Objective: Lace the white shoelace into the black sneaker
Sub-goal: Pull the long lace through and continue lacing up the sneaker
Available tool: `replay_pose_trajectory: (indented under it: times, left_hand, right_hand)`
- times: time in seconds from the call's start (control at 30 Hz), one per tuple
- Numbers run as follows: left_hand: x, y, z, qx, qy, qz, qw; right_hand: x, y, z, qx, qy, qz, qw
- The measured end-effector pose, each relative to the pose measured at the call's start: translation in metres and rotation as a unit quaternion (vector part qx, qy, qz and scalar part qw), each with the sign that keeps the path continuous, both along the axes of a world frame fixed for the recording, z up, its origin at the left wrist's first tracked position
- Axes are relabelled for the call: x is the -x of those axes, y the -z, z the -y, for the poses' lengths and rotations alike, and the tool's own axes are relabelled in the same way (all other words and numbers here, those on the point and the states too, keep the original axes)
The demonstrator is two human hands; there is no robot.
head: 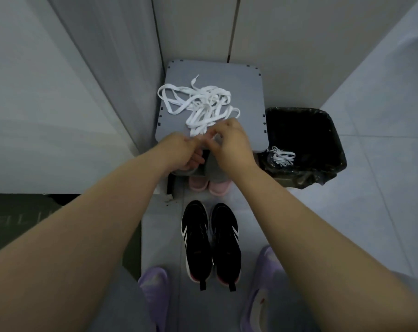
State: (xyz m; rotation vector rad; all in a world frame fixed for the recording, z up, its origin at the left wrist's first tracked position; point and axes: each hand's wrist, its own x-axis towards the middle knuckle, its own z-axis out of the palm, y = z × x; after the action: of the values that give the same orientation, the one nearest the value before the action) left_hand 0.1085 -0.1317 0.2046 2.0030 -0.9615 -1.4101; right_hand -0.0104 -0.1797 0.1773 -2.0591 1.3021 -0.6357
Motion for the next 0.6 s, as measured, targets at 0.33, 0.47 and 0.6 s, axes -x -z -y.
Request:
replay_pose_trajectory:
  times: [0.33, 0.47, 0.6]
  left_hand:
    - [0.021, -0.022, 0.015, 0.091, -0.127, -0.460, 0.874]
    - [0.016, -0.031, 0.024, 0.151, -0.265, -0.496, 0.813]
    - [0.009, -0.038, 0.024, 0.199, -0.296, -0.432, 0.829]
  right_hand:
    - [0.058, -0.098, -0.087, -0.304, -0.001, 0.390, 0.869]
    - [0.098, -0.112, -0.116, -0.342, 0.059, 0.366, 0.863]
    - [0.150, -0.105, -0.127, -0.339, 0.167, 0.204, 0.903]
